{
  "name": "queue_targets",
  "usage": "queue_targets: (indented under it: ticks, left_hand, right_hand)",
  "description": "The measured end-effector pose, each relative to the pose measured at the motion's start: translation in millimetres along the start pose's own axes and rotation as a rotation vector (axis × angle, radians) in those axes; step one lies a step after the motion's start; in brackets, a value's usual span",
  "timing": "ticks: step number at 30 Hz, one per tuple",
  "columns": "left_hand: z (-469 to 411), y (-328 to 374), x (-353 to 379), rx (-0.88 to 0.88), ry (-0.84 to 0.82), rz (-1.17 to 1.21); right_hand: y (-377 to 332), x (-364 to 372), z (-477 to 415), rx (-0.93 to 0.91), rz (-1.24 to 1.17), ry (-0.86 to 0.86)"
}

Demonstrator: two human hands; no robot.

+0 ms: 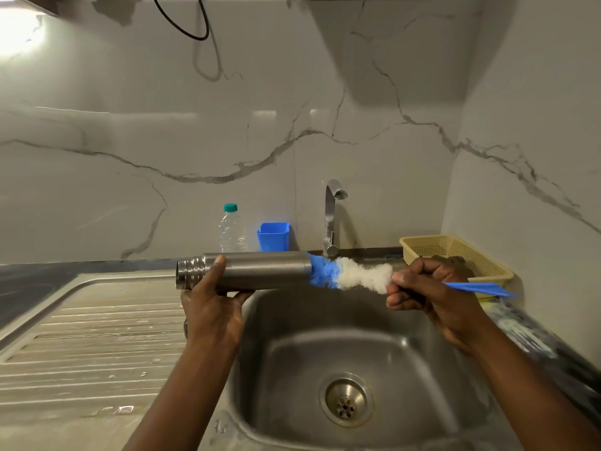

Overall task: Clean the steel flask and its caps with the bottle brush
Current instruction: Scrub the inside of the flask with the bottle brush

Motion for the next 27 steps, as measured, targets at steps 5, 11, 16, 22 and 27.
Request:
queue_targets:
  ticks: [5, 11, 16, 22, 27]
  left_hand:
    - [3.1, -4.4, 0.2, -0.004, 0.005, -0.026]
    - [-0.3, -0.9, -0.7, -0.01, -0.019, -0.015]
    - [6.3, -11.7, 3.9, -0.054, -0.024, -0.03]
    - [5.7, -7.9, 3.5, -0.054, -0.049, -0.032]
    - [8.3, -11.7, 3.9, -0.055, -0.03, -0.026]
  right_hand:
    - [7.7, 4.5, 0.2, 0.006, 0.064, -0.021]
    - [0.2, -1.4, -0.4, -0.012, -0.018, 0.012]
    - [10.7, 0.8, -1.0, 0.005, 0.059, 0.002]
    - [1.6, -3.5, -1.6, -0.027, -0.036, 0.028]
    - [15.9, 3.7, -0.3, 0.032, 0.069, -0.01]
Point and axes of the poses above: each hand's wrist, its own z-axis away from the middle knuckle, its own x-axis out of the palm, y = z × x, the point moved 6 cm from there along -z, towards the middle knuckle, and after that the axes turned 3 degrees about -z, right-handed, at the moved point
